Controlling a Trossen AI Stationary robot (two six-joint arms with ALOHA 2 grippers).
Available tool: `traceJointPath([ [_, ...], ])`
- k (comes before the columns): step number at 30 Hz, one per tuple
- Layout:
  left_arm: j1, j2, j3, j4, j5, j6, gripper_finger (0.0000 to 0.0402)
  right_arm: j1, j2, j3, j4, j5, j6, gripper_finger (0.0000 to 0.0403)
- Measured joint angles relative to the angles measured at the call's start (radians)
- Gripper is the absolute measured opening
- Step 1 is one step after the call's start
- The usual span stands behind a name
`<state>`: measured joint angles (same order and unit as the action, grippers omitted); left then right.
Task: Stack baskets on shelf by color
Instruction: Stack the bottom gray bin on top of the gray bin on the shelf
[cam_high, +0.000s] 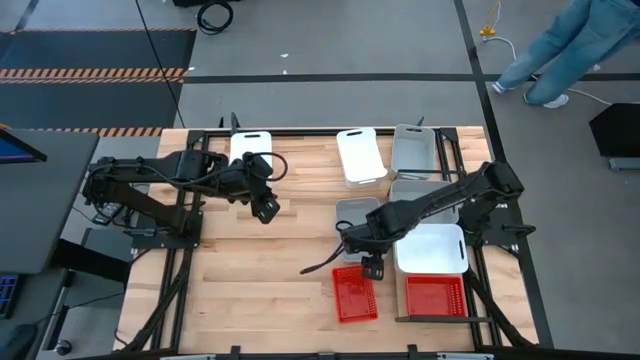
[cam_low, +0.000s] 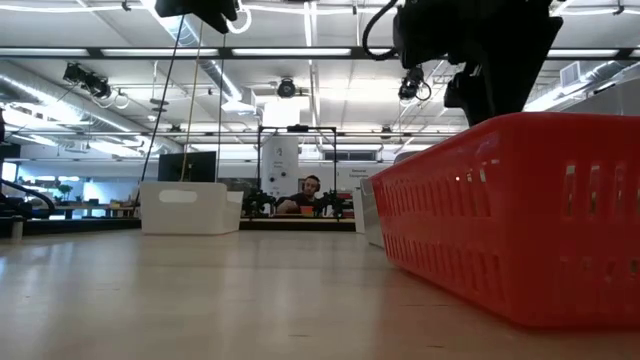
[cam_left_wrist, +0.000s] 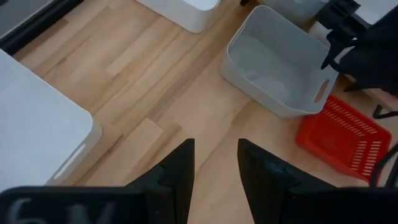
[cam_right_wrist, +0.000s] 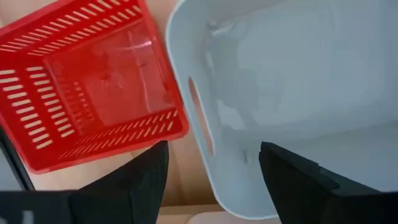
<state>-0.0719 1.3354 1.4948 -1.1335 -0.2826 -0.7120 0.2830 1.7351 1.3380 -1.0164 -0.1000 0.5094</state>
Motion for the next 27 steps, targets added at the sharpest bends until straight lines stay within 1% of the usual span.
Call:
traceJointPath([
  [8, -0.018, 0.0, 0.0, -0.002, 0.007, -0.004, 0.0128, 0.001, 0.0, 0.0, 0.06, 0.021, -0.032, 0.024],
  [18, -0.018, 0.0, 0.0, -0.002, 0.008, -0.003, 0.0128, 0.012, 0.0, 0.0, 0.062, 0.063, -0.043, 0.0238],
  [27, -0.054, 0.0, 0.0, -0.001, 0.007, -0.002, 0.0128, 0.009, 0.0, 0.0, 0.062, 0.073, -0.041, 0.0238],
])
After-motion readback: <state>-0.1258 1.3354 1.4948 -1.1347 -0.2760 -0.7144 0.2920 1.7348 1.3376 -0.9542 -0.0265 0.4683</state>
